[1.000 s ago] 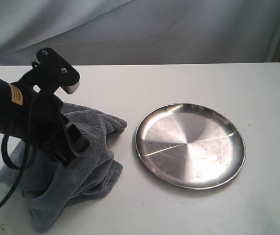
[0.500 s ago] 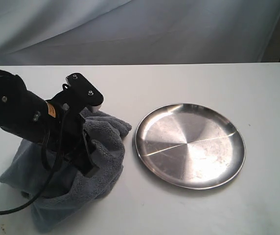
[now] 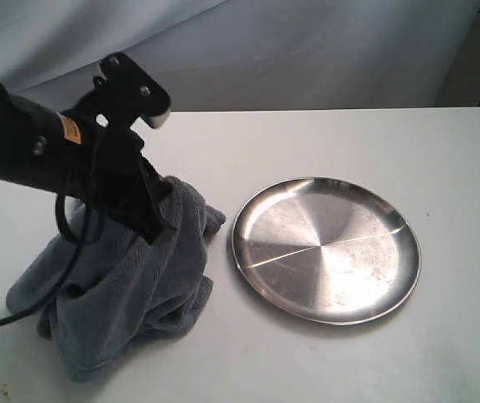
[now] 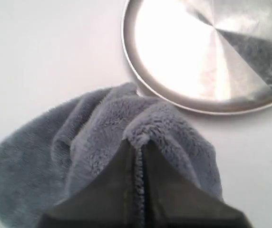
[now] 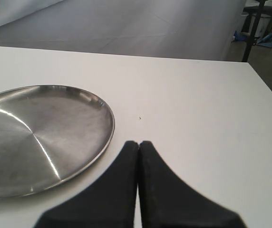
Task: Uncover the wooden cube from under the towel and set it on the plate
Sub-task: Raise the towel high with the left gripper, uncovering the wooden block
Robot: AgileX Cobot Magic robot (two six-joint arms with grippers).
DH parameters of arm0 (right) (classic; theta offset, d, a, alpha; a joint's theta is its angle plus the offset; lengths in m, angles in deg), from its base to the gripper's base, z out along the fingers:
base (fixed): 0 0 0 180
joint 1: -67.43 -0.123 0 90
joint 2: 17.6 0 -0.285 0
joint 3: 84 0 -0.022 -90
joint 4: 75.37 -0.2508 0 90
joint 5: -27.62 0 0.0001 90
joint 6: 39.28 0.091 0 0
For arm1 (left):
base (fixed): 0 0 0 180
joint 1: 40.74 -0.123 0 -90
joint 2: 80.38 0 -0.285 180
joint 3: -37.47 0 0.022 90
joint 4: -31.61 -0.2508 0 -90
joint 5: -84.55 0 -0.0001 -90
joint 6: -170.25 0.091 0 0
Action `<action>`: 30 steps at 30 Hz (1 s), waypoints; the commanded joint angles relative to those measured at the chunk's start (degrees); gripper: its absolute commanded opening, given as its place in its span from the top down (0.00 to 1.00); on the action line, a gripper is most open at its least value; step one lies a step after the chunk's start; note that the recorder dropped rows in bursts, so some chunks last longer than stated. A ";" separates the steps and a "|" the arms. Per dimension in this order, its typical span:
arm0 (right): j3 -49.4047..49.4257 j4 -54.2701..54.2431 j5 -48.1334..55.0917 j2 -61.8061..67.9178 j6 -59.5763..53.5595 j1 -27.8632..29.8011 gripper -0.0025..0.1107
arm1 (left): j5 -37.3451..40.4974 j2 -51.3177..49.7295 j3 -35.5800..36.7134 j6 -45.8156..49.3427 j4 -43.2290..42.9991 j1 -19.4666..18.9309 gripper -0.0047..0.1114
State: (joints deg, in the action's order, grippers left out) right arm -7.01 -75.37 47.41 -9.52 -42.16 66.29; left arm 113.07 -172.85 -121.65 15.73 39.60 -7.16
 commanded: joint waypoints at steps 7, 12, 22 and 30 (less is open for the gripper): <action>0.22 0.00 -0.11 -0.29 0.10 -0.10 0.98 | -8.67 15.78 -0.68 -0.10 -2.61 -3.15 0.96; 0.22 0.00 -0.11 -0.29 0.10 -0.10 0.98 | -8.67 20.13 -0.68 -1.93 -2.61 -6.92 0.96; 0.22 0.00 -0.11 -0.29 0.10 -0.10 0.98 | -7.74 20.51 -0.49 -2.94 -6.03 -8.03 0.96; 0.22 0.00 -0.11 -0.29 0.10 -0.10 0.98 | -8.11 18.57 1.34 -4.42 -6.03 -8.03 0.96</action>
State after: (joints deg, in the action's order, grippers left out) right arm -7.01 -75.37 47.41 -9.52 -42.16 66.29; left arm 106.74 -153.83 -120.74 12.28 33.68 -15.22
